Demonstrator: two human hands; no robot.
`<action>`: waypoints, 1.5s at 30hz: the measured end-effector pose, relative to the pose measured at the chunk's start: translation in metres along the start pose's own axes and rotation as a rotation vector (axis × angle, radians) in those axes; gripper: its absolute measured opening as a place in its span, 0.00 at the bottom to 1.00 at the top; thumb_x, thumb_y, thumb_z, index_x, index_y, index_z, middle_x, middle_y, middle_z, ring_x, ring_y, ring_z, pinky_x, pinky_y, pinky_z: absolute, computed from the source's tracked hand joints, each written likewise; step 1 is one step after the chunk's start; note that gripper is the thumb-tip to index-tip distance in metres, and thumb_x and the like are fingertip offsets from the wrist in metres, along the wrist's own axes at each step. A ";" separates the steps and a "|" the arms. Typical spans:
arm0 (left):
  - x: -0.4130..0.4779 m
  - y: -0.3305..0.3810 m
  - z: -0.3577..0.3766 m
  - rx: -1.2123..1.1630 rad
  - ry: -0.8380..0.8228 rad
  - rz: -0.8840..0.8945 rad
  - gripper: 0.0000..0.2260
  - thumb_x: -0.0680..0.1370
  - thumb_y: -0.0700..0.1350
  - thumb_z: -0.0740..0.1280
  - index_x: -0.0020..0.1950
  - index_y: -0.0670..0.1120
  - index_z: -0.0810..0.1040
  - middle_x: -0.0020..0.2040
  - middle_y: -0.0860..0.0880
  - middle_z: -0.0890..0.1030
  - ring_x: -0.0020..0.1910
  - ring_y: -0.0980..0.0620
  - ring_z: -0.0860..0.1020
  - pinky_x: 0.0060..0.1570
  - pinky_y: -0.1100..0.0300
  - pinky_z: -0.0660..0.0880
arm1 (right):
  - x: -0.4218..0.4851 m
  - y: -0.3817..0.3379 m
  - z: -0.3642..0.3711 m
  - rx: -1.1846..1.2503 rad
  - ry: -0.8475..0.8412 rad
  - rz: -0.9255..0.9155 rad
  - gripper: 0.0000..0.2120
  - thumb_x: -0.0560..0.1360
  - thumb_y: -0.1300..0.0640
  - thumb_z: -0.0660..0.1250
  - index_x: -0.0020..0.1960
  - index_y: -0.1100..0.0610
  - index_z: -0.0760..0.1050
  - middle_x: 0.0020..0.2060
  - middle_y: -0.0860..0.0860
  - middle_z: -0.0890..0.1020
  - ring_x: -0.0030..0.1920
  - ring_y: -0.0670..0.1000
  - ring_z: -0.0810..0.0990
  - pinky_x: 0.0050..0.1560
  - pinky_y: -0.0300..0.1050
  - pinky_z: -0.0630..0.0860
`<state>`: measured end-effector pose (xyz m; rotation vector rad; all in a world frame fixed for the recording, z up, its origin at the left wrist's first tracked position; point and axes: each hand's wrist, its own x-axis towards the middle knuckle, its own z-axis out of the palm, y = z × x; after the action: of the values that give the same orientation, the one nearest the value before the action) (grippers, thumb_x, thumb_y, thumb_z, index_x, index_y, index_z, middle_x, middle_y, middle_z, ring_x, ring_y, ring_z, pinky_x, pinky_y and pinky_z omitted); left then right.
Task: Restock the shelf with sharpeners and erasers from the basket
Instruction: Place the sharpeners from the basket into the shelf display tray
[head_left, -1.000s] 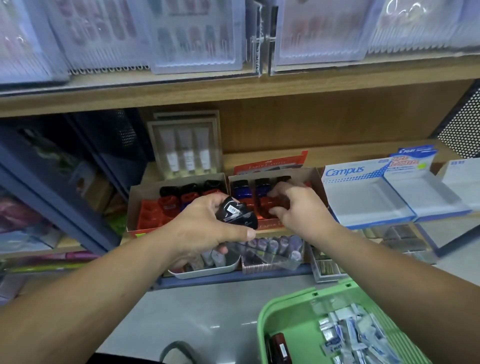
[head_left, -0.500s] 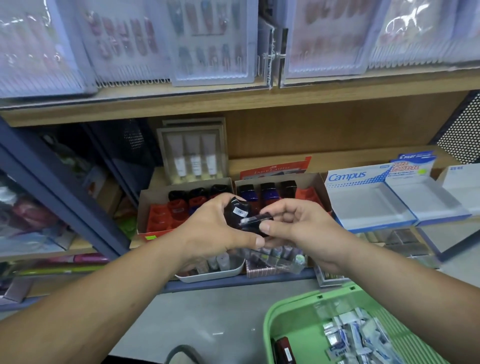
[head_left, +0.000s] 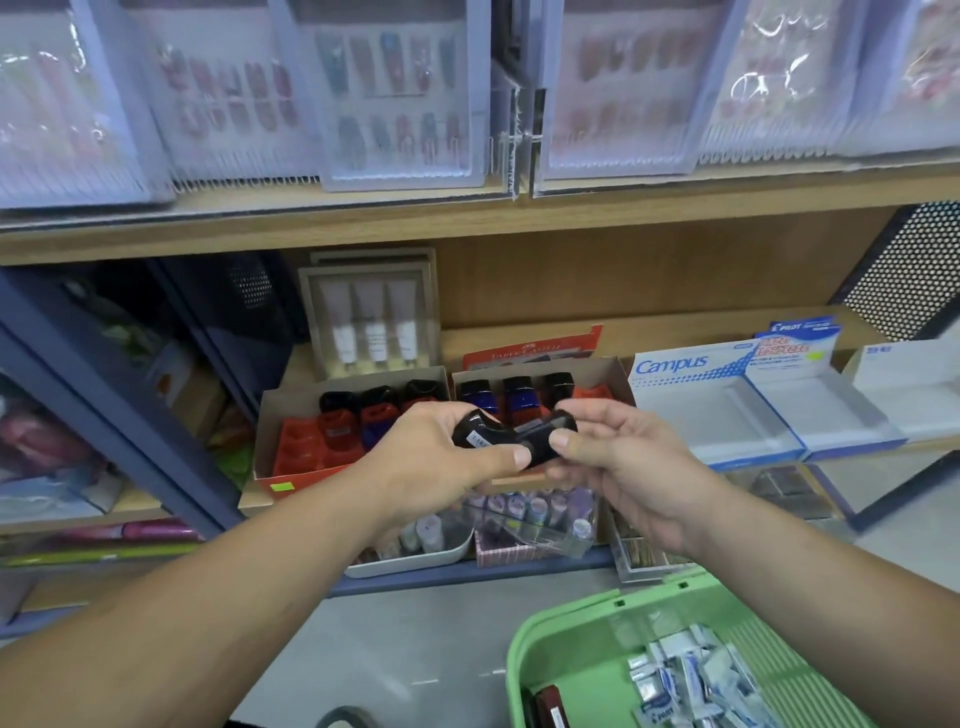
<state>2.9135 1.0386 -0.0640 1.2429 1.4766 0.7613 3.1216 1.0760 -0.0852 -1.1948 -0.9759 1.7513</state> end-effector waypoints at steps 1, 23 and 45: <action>0.005 0.001 0.001 0.015 0.002 -0.017 0.10 0.76 0.48 0.77 0.51 0.44 0.83 0.41 0.41 0.85 0.36 0.51 0.82 0.36 0.59 0.79 | 0.005 -0.006 -0.004 -0.017 0.061 -0.037 0.15 0.75 0.70 0.72 0.60 0.63 0.76 0.51 0.62 0.86 0.42 0.57 0.85 0.48 0.46 0.84; 0.027 0.013 0.025 0.031 0.014 -0.003 0.14 0.72 0.43 0.80 0.56 0.51 0.84 0.46 0.53 0.88 0.51 0.46 0.86 0.55 0.52 0.83 | 0.100 -0.023 -0.076 -1.135 0.384 -0.514 0.12 0.74 0.61 0.74 0.55 0.49 0.83 0.52 0.48 0.82 0.53 0.52 0.80 0.54 0.47 0.79; 0.008 -0.002 -0.006 0.164 0.129 0.001 0.13 0.70 0.38 0.81 0.52 0.46 0.85 0.43 0.48 0.88 0.39 0.54 0.86 0.39 0.66 0.81 | 0.046 0.016 -0.026 -1.448 0.058 -0.527 0.23 0.76 0.35 0.68 0.67 0.43 0.71 0.52 0.44 0.80 0.54 0.49 0.79 0.50 0.45 0.76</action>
<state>2.9075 1.0464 -0.0668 1.3378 1.6713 0.7438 3.1322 1.1157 -0.1226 -1.4994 -2.3838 0.3953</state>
